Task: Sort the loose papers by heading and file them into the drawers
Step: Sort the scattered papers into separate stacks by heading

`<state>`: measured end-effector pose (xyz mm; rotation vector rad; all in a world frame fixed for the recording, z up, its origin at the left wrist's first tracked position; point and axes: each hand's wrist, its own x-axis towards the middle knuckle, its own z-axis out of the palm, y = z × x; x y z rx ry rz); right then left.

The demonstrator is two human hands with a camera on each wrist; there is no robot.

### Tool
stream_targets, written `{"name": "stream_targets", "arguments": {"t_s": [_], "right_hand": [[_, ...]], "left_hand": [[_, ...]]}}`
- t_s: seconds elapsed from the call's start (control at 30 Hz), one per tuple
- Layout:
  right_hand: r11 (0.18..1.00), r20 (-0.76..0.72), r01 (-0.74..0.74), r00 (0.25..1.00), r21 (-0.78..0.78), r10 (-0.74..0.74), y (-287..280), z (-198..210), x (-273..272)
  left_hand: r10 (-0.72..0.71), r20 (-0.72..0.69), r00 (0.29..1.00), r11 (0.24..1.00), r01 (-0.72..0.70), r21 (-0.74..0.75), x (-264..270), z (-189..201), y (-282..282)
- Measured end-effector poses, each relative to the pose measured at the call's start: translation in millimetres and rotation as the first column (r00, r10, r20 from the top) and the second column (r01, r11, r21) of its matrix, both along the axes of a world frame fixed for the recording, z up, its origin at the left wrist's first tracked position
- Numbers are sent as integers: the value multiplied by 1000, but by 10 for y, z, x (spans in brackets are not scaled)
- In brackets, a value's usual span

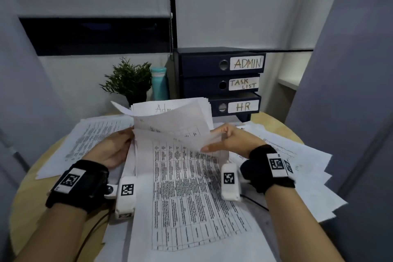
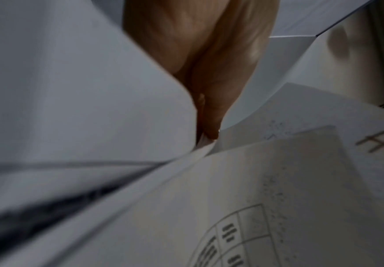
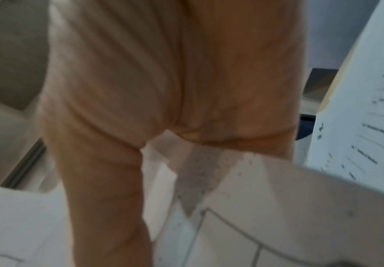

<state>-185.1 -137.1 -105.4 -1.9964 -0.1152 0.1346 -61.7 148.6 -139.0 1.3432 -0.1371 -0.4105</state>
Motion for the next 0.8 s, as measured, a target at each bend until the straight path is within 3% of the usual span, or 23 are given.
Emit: {"name": "stream_targets", "arguments": {"t_s": [0.17, 0.33, 0.5, 0.63, 0.73, 0.8], "right_hand": [[998, 21, 60, 998, 31, -61, 39, -69, 89], [991, -2, 96, 995, -94, -97, -14, -190, 189], [975, 16, -212, 977, -58, 214, -46, -81, 64], [983, 95, -152, 985, 101, 143, -320, -83, -26], [968, 132, -187, 977, 168, 166, -382, -145, 1], [990, 213, -44, 977, 136, 14, -336, -161, 22]], "left_hand": [[-103, -4, 995, 993, 103, 64, -77, 3, 5], [-127, 81, 989, 981, 113, 157, -160, 28, -51], [-52, 22, 998, 999, 52, -13, -134, 41, -30], [24, 54, 998, 996, -19, -87, -65, 22, 39], [29, 67, 997, 989, -19, -144, -90, 38, 35], [34, 111, 993, 991, -19, -136, -121, 44, 16]]}}
